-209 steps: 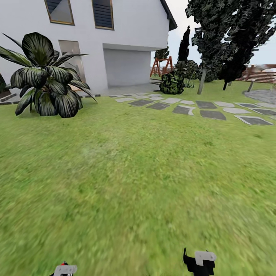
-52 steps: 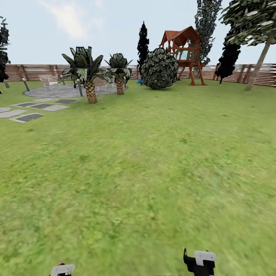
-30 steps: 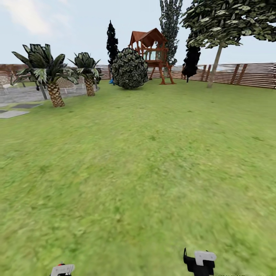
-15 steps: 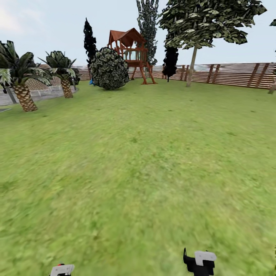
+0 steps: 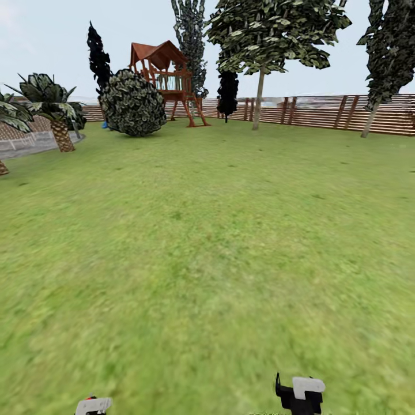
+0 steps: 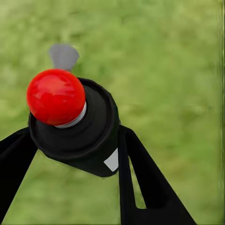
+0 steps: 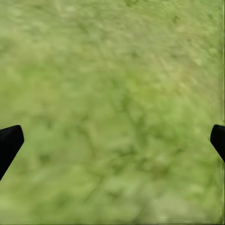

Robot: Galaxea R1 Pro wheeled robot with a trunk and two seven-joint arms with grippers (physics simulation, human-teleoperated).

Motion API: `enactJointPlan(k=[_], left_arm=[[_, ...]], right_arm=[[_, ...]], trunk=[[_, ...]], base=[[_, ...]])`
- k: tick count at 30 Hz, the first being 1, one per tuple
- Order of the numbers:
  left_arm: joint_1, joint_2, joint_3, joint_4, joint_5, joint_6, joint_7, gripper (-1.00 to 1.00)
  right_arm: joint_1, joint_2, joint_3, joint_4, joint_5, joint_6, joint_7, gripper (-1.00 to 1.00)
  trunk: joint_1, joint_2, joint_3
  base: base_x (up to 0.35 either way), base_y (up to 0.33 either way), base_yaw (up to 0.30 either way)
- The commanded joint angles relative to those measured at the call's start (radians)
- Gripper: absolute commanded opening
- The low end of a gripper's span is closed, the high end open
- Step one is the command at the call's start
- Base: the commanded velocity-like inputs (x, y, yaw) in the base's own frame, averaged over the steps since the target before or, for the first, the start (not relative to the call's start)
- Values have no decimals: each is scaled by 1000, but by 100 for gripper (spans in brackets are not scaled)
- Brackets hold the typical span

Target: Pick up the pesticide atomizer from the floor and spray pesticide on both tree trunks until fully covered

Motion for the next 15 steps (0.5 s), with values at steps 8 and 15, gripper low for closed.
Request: enactJointPlan(k=[8, 15], left_arm=[[0, 0, 10, 0, 6, -3, -10, -100], [0, -1, 10, -1, 8, -2, -10, -100]], right_arm=[[-1, 1, -7, 1, 10, -2, -5, 100], [-1, 1, -7, 1, 10, -2, -5, 100]], trunk=[[0, 0, -1], [0, 0, -1]], base=[[52, 0, -268], [314, 0, -268]])
